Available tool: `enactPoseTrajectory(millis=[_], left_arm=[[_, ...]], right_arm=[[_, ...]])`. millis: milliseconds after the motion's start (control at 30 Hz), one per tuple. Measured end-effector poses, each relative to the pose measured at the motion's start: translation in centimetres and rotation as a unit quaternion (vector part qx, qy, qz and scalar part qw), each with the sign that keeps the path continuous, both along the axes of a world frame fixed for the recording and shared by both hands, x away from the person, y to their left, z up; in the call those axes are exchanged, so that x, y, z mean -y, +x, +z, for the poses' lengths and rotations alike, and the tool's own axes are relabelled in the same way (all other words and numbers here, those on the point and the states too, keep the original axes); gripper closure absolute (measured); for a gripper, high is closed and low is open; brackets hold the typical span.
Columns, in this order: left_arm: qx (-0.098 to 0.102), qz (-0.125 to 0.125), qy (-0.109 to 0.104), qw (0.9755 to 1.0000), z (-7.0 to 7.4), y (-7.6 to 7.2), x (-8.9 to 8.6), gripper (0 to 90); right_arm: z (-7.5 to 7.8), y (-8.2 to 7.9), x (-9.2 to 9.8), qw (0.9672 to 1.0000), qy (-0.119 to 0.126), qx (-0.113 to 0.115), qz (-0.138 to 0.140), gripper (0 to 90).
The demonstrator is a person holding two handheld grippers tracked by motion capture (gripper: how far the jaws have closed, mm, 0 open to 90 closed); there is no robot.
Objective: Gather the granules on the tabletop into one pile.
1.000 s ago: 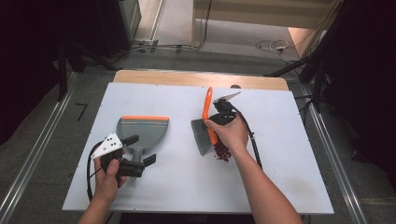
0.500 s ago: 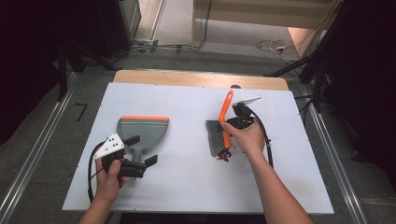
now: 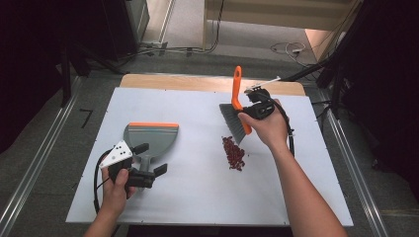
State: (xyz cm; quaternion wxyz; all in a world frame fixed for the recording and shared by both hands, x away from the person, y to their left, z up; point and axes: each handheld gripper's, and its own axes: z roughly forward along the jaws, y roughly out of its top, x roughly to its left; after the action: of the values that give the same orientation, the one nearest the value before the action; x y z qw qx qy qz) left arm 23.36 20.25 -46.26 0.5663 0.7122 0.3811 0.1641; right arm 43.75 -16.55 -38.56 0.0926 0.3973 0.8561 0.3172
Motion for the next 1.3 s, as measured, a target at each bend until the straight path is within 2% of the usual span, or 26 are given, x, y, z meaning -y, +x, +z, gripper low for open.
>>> enactPoseTrajectory(millis=[33, 67, 100, 167, 233, 333, 367, 400, 467, 567, 667, 767, 800, 900, 933, 967, 1067, 1133, 1200, 1267, 1300], left_arm=[[-0.002, 0.001, 0.000, 1.0000, 0.0, 0.0, 0.0, 0.0], [-0.002, 0.001, 0.000, 1.0000, 0.0, 0.0, 0.0, 0.0], [-0.001, 0.001, 0.000, 1.0000, 0.0, 0.0, -0.1, 0.0], [-0.002, 0.000, 0.001, 1.0000, 0.0, 0.1, -0.1, 0.0], [-0.002, 0.000, 0.002, 1.0000, -0.1, 0.1, 0.0, 0.0], [-0.002, 0.000, 0.001, 1.0000, -0.1, 0.1, 0.0, 0.0], [-0.002, 0.000, 0.001, 1.0000, -0.1, 0.0, -0.1, 0.0], [-0.002, 0.001, 0.002, 1.0000, 0.0, 0.0, -0.1, 0.0], [-0.002, 0.002, 0.001, 1.0000, -0.1, 0.0, -0.1, 0.0], [-0.002, 0.002, 0.000, 1.0000, -0.1, 0.0, -0.2, 0.0], [-0.002, 0.002, 0.001, 1.0000, 0.0, 0.0, -0.1, 0.0], [-0.002, 0.002, 0.000, 1.0000, 0.0, 0.0, 0.0, 0.0], [-0.001, 0.002, 0.001, 1.0000, 0.0, 0.0, 0.0, 0.0], [-0.002, 0.002, 0.001, 1.0000, 0.0, 0.0, 0.0, 0.0], [-0.002, 0.001, 0.001, 1.0000, 0.0, 0.0, 0.0, 0.0], [-0.001, 0.001, 0.000, 1.0000, 0.0, 0.0, 0.0, 0.0], [-0.002, 0.002, 0.000, 1.0000, 0.0, 0.0, 0.0, 0.0], [-0.002, 0.001, 0.001, 1.0000, 0.0, 0.0, 0.0, 0.0], [-0.001, 0.001, 0.001, 1.0000, 0.0, -0.1, 0.0, 0.0], [-0.002, 0.000, 0.000, 1.0000, 0.0, -0.1, 0.1, 0.0], [0.000, 0.000, 0.000, 1.0000, 0.0, -0.1, 0.1, 0.0]], right_arm=[[-0.2, 0.1, -0.4, 0.9978, -0.037, 0.044, 0.034, 68.3], [-0.3, 0.1, -0.8, 0.9931, -0.074, 0.071, 0.057, 68.3], [-0.6, 0.2, -1.3, 0.9891, -0.100, 0.081, 0.072, 68.3], [-1.3, 0.3, -2.3, 0.9741, -0.155, 0.112, 0.120, 68.3], [-2.3, 0.2, -3.3, 0.9570, -0.207, 0.140, 0.148, 68.3], [-4.0, -0.2, -4.7, 0.9308, -0.278, 0.160, 0.175, 68.2], [-4.6, -0.3, -5.0, 0.9252, -0.289, 0.158, 0.188, 68.3], [-5.0, -0.4, -5.2, 0.9261, -0.287, 0.152, 0.192, 68.3], [-5.3, -0.8, -5.3, 0.9310, -0.271, 0.143, 0.199, 68.6], [-5.5, -1.2, -5.5, 0.9262, -0.277, 0.130, 0.221, 69.0], [-5.9, -2.0, -5.5, 0.9186, -0.282, 0.129, 0.245, 69.0], [-6.2, -2.3, -5.3, 0.9206, -0.271, 0.118, 0.255, 68.4], [-6.2, -2.4, -5.2, 0.9225, -0.266, 0.118, 0.254, 68.3], [-6.3, -2.7, -4.9, 0.9226, -0.259, 0.116, 0.261, 68.2], [-6.3, -2.9, -4.9, 0.9237, -0.260, 0.115, 0.257, 68.2], [-6.3, -3.0, -4.8, 0.9231, -0.260, 0.115, 0.259, 68.1], [-6.3, -3.7, -4.5, 0.9242, -0.254, 0.112, 0.263, 68.1], [-6.4, -4.1, -4.3, 0.9232, -0.252, 0.112, 0.268, 68.0], [-6.3, -4.5, -4.1, 0.9242, -0.249, 0.105, 0.269, 68.0], [-6.3, -4.8, -3.9, 0.9231, -0.245, 0.107, 0.276, 68.0], [-6.3, -4.9, -3.8, 0.9240, -0.243, 0.106, 0.276, 68.0]])
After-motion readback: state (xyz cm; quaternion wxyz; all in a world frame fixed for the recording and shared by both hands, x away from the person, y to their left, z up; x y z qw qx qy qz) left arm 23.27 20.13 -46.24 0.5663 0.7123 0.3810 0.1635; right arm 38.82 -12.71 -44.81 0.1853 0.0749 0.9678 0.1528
